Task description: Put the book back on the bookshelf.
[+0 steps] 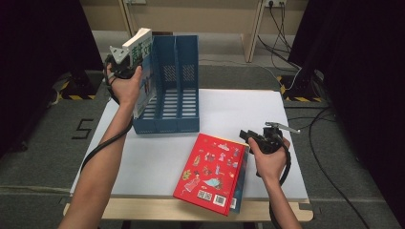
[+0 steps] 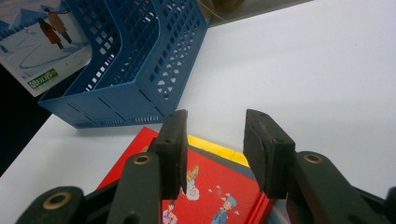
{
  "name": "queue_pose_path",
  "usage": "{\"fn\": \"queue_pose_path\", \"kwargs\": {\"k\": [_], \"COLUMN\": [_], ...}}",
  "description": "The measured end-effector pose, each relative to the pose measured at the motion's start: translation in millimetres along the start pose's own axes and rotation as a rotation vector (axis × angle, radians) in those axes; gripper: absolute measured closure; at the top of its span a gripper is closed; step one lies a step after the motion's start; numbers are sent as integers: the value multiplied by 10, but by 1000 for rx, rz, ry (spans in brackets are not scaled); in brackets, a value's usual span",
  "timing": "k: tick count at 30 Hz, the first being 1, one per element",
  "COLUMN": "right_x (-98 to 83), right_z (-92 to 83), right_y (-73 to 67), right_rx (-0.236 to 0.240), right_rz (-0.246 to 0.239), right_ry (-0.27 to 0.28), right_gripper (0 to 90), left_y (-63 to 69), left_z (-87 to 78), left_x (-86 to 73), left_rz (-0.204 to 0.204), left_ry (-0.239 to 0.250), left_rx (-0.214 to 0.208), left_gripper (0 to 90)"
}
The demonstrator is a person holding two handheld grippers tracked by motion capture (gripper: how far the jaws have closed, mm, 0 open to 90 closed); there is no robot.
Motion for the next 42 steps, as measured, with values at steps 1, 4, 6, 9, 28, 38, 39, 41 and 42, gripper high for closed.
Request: {"fn": "queue_pose_path", "kwargs": {"k": [1,4,6,9,28,38,39,41,42], "right_x": [-3,-5,-2,7,-12,-18,-21,-29,-31], "right_z": [2,1,0,0,-22,-37,-39,-41,-38], "right_y": [3,4,-4,-12,13,46,48,48,52], "right_rx": [0,0,2,6,5,-1,-2,0,-1], "right_rz": [-2,-2,2,-4,2,-2,1,11,9], "right_ry": [1,1,0,3,1,5,5,1,3], "right_gripper": [603,603,603,603,605,605,606,606,606], "left_y": [2,10,16,20,-16,-26,-25,-22,-23], "left_z": [7,32,52,82,208,248,249,248,249], "left_x": [-3,-7,-15,-41,-177,-260,-262,-271,-278], "left_rz": [-1,4,10,0,3,8,6,5,6], "left_ry": [-1,0,-2,-4,-11,-13,-12,-10,-7], "left_rx": [-1,2,3,-1,11,16,17,17,19], "left_gripper": [735,735,735,735,735,735,734,734,734]}}
Point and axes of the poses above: each handheld gripper's, and its own axes: z roughly forward along the jaws, x roughly out of its top, y roughly to its right, the point moved 6 cm from there along z, roughly forward along the jaws
